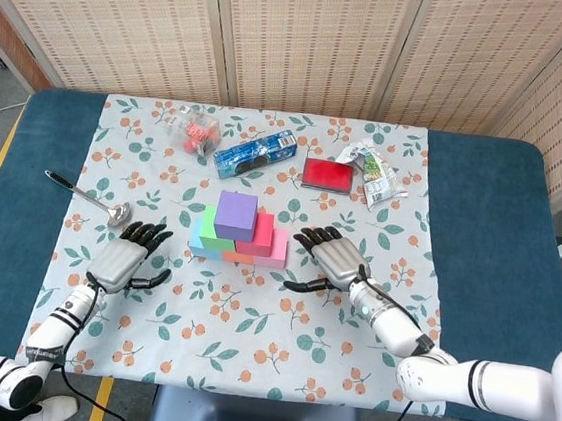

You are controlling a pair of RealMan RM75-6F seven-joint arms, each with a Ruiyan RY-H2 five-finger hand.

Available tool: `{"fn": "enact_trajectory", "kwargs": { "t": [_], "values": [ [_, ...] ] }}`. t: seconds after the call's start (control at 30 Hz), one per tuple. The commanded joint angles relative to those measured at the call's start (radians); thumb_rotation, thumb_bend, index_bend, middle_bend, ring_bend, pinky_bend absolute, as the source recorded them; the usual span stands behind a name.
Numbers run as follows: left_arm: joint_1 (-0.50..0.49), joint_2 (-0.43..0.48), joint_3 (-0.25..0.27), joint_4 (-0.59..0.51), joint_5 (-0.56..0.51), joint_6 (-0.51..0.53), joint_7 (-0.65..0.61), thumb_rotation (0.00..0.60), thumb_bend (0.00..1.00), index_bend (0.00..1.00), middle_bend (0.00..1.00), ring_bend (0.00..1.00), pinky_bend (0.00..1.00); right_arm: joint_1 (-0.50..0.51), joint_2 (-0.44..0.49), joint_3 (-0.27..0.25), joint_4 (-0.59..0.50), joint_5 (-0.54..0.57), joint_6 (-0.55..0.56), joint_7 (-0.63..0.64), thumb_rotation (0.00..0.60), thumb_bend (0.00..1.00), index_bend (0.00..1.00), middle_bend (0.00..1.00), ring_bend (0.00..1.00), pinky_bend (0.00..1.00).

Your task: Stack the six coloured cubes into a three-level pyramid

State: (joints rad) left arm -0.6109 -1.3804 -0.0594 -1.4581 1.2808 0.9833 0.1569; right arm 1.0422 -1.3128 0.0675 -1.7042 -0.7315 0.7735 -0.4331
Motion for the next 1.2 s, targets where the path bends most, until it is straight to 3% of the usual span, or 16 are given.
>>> {"fn": "enact_trajectory", "kwargs": {
  "t": [0.03, 0.4, 1.2],
  "values": [
    [-0.002, 0.015, -0.018, -0.018, 0.009, 0.008, -0.01, 0.0, 0.32, 0.04, 0.0, 0.0, 0.0, 0.029, 0.028, 0.018, -0.042, 0.037, 0.016, -0.033, 0.052, 0.0, 0.0, 0.0, 0.0, 0.0],
    [-0.053, 0.005, -0.037, -0.041, -0.01, -0.05, 0.049, 0.0, 0.32, 0.04, 0.0, 0.0, 0.0, 0.093, -0.023, 0.009, -0.012, 0.139, 0.008, -0.085, 0.05, 0.0, 0.0, 0.0, 0.0, 0.0],
    [-0.098, -0.014, -0.038, -0.026, -0.038, -0.095, 0.102, 0.0, 0.32, 0.04, 0.0, 0.0, 0.0, 0.119, -0.074, 0.002, 0.037, 0.143, 0.004, -0.062, 0.052, 0.0, 0.0, 0.0, 0.0, 0.0]
  ]
}}
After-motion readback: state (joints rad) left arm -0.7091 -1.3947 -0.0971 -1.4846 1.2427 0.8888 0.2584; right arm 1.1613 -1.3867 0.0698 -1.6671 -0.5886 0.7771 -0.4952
